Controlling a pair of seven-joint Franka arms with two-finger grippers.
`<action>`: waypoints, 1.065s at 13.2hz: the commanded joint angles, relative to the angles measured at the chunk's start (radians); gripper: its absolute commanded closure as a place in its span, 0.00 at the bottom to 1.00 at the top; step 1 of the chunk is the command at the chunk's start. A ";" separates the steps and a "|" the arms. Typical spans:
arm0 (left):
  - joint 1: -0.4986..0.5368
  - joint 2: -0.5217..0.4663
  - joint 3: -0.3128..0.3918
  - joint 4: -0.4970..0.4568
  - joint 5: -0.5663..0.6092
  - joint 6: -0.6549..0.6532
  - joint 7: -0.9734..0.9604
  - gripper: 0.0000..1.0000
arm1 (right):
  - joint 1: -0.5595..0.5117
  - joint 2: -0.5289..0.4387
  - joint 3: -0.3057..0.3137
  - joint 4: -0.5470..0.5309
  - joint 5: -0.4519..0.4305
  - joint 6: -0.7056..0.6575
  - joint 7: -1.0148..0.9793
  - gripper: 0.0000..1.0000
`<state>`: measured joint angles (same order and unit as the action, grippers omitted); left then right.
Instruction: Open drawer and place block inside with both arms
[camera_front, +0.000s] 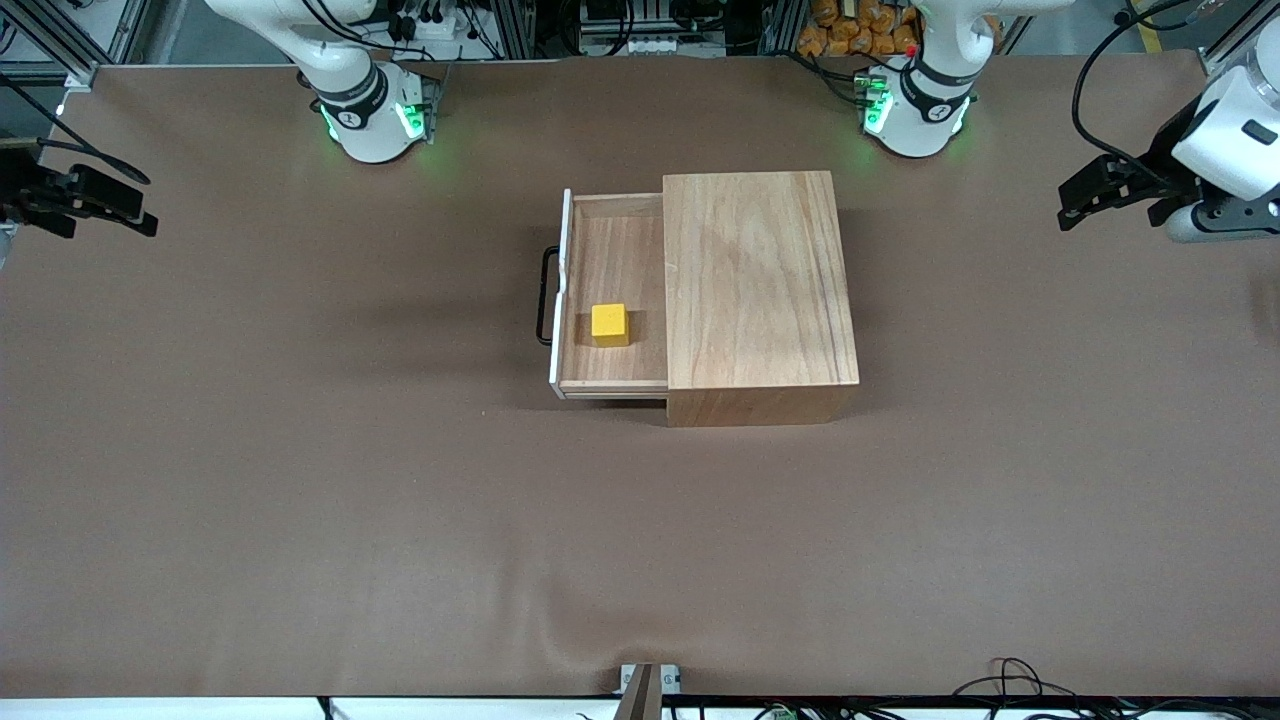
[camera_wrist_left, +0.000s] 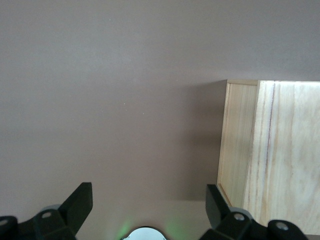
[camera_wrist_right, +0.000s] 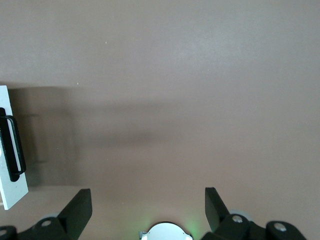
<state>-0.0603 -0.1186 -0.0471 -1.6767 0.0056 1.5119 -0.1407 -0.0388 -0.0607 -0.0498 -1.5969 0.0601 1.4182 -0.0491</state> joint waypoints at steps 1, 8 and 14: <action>0.007 -0.035 -0.004 -0.005 0.002 0.010 0.007 0.00 | -0.027 -0.024 0.018 -0.011 -0.019 -0.007 -0.011 0.00; 0.005 -0.029 -0.007 0.012 0.002 0.007 0.001 0.00 | -0.024 -0.018 0.021 -0.012 -0.026 0.002 -0.008 0.00; 0.005 -0.030 -0.008 0.009 0.002 0.007 0.006 0.00 | -0.026 -0.014 0.019 -0.014 -0.026 0.004 -0.008 0.00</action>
<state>-0.0595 -0.1394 -0.0481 -1.6678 0.0056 1.5133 -0.1407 -0.0457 -0.0624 -0.0459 -1.5979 0.0528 1.4183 -0.0491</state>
